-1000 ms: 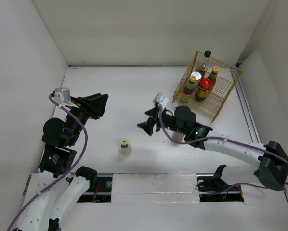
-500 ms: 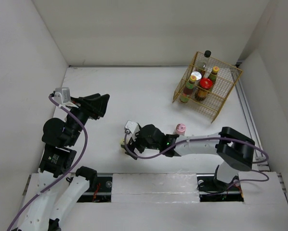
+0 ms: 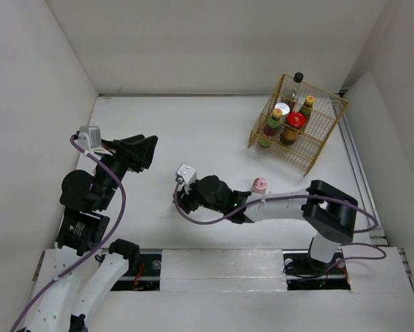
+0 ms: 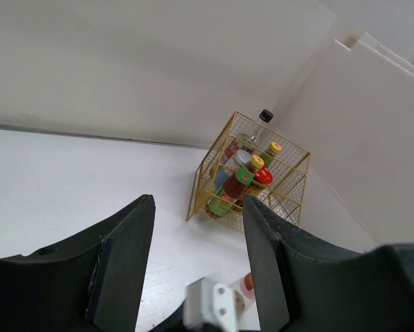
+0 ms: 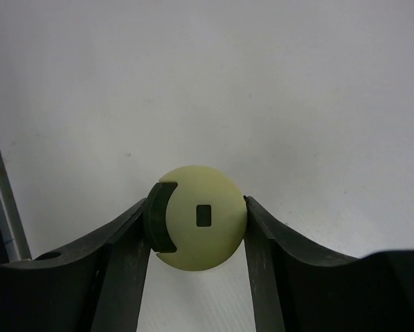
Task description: Organize the condiment bottles
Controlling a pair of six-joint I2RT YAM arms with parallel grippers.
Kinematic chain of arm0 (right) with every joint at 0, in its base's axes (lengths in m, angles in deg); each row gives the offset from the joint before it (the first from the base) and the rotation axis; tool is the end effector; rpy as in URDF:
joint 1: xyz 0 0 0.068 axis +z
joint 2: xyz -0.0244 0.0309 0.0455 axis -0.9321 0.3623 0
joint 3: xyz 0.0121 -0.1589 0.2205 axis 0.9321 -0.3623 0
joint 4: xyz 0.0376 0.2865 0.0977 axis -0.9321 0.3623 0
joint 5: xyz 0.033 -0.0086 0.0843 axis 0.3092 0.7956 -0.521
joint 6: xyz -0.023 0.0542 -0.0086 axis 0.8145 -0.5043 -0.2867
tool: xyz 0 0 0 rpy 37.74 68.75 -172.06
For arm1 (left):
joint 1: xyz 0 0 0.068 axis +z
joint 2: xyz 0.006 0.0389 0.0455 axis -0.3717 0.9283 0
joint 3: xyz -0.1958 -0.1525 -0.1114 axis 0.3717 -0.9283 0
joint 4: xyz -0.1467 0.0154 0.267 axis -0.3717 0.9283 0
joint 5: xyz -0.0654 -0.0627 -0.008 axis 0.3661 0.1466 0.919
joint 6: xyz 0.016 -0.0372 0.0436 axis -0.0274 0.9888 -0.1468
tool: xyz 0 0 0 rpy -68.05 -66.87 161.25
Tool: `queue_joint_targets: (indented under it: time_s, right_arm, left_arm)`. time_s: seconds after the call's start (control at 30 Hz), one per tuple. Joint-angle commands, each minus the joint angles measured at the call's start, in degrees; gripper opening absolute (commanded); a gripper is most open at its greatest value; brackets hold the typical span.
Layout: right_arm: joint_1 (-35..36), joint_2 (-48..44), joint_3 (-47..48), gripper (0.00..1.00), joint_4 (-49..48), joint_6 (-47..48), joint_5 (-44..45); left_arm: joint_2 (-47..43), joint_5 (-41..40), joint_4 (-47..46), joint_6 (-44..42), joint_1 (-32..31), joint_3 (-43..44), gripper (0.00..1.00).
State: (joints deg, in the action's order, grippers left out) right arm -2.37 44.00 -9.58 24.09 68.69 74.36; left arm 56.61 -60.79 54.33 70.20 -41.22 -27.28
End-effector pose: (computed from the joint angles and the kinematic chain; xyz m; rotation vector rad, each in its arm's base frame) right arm 0.1734 0.3892 0.1658 -1.0128 1.6926 0.7300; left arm 0.1478 -0.0579 0.4468 0.0308 1.2876 -0.7766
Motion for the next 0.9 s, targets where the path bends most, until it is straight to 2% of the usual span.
queue_joint_targets:
  time_s: [0.0, 0.13, 0.17, 0.2, 0.3, 0.33, 0.4, 0.43, 0.5, 0.53, 0.63, 0.67, 0.8, 0.87]
  right_arm:
    - [-0.03, -13.22, 0.85, 0.31, -3.91, 1.57, 7.42]
    - [-3.19, -26.67, 2.25, 0.29, 3.65, 5.18, 16.65]
    - [-6.33, -31.33, 2.78, 0.28, 6.63, 5.19, 18.75]
    - [-8.28, -31.38, 2.78, 0.28, 6.66, 5.19, 19.64]
    - [-15.74, -39.19, 1.73, 0.25, 11.39, 2.82, 21.93]
    - [-21.51, -40.77, 1.03, 0.24, 14.36, 1.86, 21.94]
    - [-27.43, -44.2, 0.5, 0.24, 17.19, -0.08, 23.69]
    - [-33.28, -44.82, 0.5, 0.24, 18.51, -0.61, 23.7]
    - [-39.03, -45.36, 1.02, 0.24, 22.82, -1.67, 23.7]
    - [-44.1, -45.36, 1.03, 0.24, 23.7, -2.28, 22.83]
    - [-51.25, -43.52, 3.13, 0.24, 25.82, -2.28, 18.18]
    - [-55.88, -42.64, 4.09, 0.24, 26.78, -2.81, 16.94]
    - [-63.9, -38.07, 7.96, 0.24, 29.51, -4.3, 9.38]
    - [-65.33, -35.96, 7.97, 0.24, 29.51, -4.83, 7.62]
  left_arm:
    - [-0.63, 0.91, -2.92, 0.02, 0.15, -0.04, 0.49]
    - [-0.63, 0.91, -2.92, 0.02, 0.15, -0.04, 0.49]
    - [-0.63, 0.91, -2.92, 0.02, 0.15, -0.04, 0.49]
    - [-0.63, 0.91, -2.92, 0.02, 0.15, -0.04, 0.49]
    - [-0.63, 0.91, -2.92, 0.02, 0.15, -0.04, 0.49]
    - [-0.63, 0.91, -2.92, 0.02, 0.15, -0.04, 0.49]
    - [-0.63, 0.91, -2.92, 0.02, 0.15, -0.04, 0.49]
    - [-0.63, 0.91, -2.92, 0.02, 0.15, -0.04, 0.49]
    - [-0.63, 1.43, -3.45, 0.02, 0.15, -0.04, 0.49]
    - [-0.63, 1.96, -3.45, 0.02, 0.15, -0.04, 0.49]
    - [-0.63, 1.96, -3.45, 0.02, 0.15, -0.04, 0.49]
    - [-0.63, 1.96, -3.45, 0.02, 0.15, -0.04, 0.49]
    - [-0.63, 1.96, -3.45, 0.02, 0.15, -0.04, 0.49]
    - [-0.63, 2.49, -3.45, 0.02, 0.15, -0.04, 0.49]
